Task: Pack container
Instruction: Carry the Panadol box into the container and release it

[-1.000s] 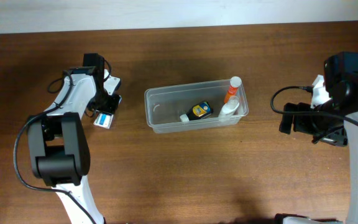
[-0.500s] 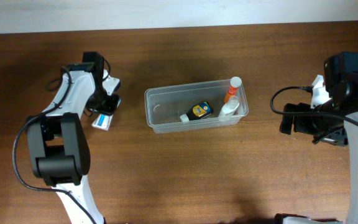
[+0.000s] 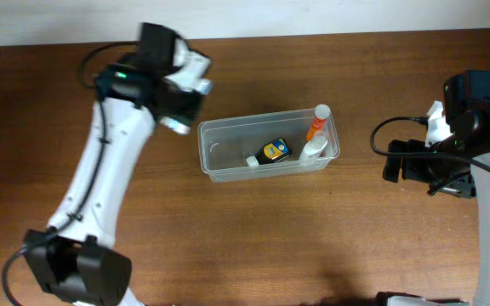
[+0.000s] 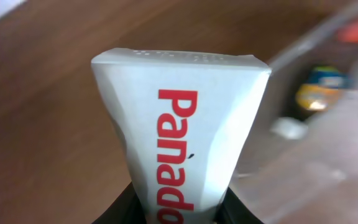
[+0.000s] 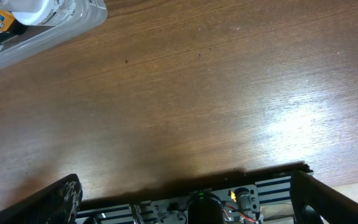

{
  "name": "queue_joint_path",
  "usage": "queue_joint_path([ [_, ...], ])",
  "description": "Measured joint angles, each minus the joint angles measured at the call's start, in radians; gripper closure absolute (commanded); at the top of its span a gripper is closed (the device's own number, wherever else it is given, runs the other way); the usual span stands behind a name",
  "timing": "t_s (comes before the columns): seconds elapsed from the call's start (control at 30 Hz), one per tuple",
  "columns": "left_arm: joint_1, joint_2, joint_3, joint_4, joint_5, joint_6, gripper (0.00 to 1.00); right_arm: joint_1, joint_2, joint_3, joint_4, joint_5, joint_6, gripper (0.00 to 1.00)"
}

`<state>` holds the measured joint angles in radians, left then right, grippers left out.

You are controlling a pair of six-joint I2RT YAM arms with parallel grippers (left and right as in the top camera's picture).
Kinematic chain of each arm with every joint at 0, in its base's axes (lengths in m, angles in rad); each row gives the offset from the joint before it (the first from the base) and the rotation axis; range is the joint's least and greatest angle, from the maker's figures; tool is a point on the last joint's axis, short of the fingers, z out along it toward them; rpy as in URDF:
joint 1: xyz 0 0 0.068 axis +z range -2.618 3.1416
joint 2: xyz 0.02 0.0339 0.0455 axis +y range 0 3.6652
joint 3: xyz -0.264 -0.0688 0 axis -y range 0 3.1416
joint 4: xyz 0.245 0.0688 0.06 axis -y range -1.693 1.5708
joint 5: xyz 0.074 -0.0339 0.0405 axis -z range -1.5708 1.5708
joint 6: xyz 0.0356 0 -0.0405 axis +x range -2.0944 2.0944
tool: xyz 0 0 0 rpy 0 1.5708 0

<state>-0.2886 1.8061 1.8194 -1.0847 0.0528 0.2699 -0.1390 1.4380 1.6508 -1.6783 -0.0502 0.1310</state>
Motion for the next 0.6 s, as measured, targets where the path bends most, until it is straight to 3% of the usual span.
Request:
queue_joint_path([
  [0.27,-0.189,0.077,0.000,0.016,0.019,0.047,0.86,0.000,0.000,0.000,0.001,0.000,0.000,0.01],
  [0.47,-0.232,0.185,-0.001,0.080,0.020,0.119,0.86,0.000,0.000,0.000,-0.002,0.000,0.000,0.02],
  [0.57,-0.232,0.236,-0.002,0.090,0.019,0.181,0.81,0.000,0.000,0.000,-0.002,0.000,-0.002,0.01],
  [0.6,-0.232,0.250,-0.002,0.093,0.019,0.205,0.75,0.000,0.000,0.000,-0.002,0.000,-0.002,0.01],
])
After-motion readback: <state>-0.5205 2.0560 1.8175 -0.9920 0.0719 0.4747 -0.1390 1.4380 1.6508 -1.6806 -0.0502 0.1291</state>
